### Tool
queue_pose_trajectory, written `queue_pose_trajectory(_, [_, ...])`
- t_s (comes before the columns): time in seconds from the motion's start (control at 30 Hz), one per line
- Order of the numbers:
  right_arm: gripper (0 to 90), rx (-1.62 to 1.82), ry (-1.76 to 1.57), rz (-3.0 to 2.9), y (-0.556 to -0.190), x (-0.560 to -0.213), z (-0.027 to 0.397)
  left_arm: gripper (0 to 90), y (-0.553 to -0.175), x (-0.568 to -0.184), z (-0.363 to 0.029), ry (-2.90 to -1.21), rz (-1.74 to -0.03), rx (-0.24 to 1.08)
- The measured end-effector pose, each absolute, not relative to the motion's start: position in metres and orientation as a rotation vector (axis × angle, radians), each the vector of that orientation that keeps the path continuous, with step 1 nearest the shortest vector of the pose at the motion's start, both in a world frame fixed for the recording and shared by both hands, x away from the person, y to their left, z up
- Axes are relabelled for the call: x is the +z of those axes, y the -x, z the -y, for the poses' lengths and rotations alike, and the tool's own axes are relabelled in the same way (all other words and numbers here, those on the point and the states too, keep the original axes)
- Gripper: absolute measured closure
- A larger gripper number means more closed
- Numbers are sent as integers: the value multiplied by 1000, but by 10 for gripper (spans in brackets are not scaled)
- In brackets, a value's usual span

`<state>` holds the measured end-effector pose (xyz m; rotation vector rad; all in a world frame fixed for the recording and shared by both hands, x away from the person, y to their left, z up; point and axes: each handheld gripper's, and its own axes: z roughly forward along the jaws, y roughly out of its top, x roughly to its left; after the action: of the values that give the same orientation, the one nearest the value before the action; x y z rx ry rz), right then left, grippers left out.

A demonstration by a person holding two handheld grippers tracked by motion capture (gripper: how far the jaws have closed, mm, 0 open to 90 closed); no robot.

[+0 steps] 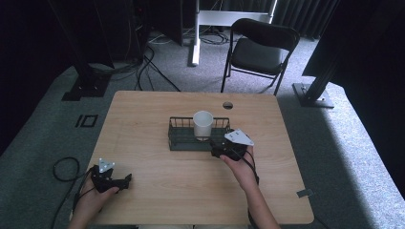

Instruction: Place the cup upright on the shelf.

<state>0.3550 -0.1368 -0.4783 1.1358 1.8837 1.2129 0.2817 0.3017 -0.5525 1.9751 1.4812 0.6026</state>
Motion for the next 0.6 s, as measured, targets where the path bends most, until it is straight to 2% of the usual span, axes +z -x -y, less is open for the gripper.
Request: queue_pose_trajectory(0.6, [117, 1212, -1147, -1890, -335, -497, 172, 22, -282, -552, -302, -1978, -1481, 602])
